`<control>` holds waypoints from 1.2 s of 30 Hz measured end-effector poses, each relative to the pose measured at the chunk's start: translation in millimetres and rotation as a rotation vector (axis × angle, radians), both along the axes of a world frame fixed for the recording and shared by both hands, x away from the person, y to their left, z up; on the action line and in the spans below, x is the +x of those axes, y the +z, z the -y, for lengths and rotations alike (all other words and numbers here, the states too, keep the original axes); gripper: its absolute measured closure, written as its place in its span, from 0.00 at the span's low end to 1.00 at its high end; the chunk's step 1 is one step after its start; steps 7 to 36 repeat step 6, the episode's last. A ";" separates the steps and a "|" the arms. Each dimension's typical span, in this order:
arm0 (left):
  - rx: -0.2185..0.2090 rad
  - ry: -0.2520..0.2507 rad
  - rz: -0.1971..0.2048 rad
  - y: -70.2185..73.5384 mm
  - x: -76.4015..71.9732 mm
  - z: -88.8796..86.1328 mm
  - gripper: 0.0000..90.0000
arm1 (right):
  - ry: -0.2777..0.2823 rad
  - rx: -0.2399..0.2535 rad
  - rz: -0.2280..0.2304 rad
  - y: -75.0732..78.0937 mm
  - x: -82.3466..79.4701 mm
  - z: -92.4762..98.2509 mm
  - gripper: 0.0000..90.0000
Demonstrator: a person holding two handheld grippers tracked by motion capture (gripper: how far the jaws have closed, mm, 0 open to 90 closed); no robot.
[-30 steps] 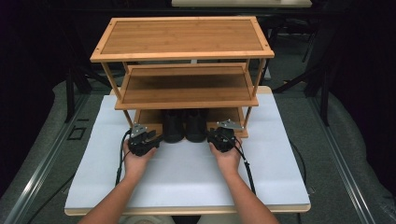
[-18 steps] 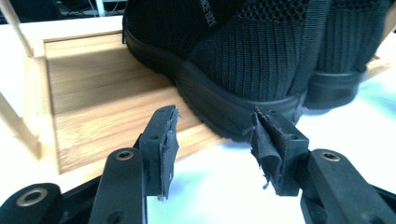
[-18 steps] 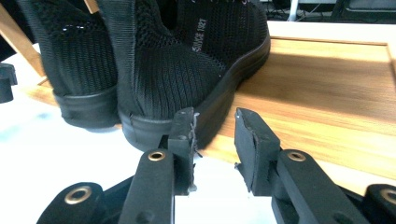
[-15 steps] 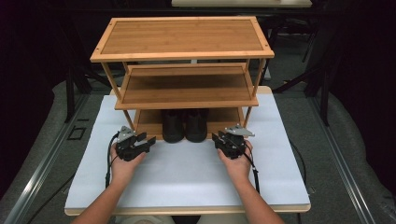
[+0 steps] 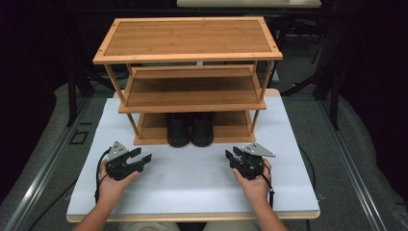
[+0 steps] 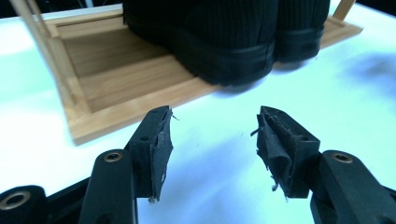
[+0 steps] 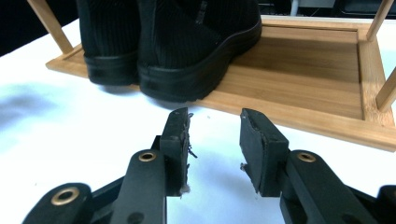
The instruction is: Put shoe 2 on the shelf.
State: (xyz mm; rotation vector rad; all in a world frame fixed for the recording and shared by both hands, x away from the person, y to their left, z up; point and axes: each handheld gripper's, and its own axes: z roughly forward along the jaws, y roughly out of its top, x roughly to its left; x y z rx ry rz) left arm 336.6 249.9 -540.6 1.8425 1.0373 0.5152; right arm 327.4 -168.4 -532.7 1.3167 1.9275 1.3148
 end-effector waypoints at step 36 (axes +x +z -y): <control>-0.045 0.029 -0.037 -9.6 -0.6 -12.0 0.48 | 0.016 -0.030 0.005 -4.8 -5.4 -2.8 0.66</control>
